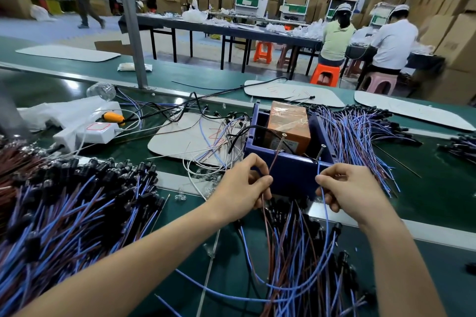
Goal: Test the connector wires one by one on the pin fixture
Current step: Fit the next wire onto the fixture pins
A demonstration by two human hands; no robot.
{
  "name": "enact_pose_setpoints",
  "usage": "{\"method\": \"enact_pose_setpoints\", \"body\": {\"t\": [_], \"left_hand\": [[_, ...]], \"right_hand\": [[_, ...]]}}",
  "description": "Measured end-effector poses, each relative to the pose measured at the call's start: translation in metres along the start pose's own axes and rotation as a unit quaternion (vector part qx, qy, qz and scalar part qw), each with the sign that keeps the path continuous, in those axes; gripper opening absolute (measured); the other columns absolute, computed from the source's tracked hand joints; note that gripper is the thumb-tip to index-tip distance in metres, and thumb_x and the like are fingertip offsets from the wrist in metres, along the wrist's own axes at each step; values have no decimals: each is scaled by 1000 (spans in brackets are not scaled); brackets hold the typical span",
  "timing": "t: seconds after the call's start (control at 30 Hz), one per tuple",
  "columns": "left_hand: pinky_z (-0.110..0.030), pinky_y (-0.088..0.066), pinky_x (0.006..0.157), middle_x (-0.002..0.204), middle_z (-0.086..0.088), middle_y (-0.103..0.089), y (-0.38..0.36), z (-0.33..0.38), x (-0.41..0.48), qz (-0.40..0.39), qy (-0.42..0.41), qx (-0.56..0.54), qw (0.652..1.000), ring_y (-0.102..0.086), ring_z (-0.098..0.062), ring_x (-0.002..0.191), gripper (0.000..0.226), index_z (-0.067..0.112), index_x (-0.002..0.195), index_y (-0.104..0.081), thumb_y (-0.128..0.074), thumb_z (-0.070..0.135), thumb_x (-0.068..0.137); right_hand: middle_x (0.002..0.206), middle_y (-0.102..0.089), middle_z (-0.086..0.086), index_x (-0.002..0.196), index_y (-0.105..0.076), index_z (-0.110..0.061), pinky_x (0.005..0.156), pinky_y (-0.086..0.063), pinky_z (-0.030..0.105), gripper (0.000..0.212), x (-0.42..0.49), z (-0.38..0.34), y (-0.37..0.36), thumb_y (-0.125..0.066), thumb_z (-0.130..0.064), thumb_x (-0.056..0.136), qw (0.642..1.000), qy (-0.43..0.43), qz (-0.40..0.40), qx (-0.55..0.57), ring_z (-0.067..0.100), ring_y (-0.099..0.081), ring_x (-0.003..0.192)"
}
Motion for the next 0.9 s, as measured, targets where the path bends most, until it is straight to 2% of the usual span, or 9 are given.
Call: {"method": "enact_pose_setpoints", "body": {"t": [0.5,0.67,0.9], "left_hand": [[-20,-42,44,62,-5,-63,0,4,-2,1,-4,13,1000,-47,-9,40,15,13,86,-45,-52,5,96],[-20,-42,44,62,-4,-63,1,3,-2,3,-1,23,1000,-47,-9,40,13,12,87,-45,-52,5,96],[-23,-47,45,62,-8,-63,-1,3,-3,4,8,-2,1000,-56,-15,42,16,11,85,-43,-50,1,96]], "right_hand": [[53,-63,11,74,-64,-2,36,-38,20,14,-3,-3,0,-61,1,88,1000,6,-9,9,11,-46,36],[50,-62,7,74,-64,-3,37,-38,21,15,-3,-2,-1,-61,1,88,1000,8,-15,2,12,-46,37],[52,-63,10,75,-64,-3,37,-38,20,15,-3,-3,-1,-61,1,89,1000,8,-17,2,11,-46,37]]}}
Point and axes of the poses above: each hand's wrist, its own x-axis towards the middle knuckle, its own y-axis out of the back of the hand, z = x × y, the point moved 4 cm from there along x, towards the middle knuckle
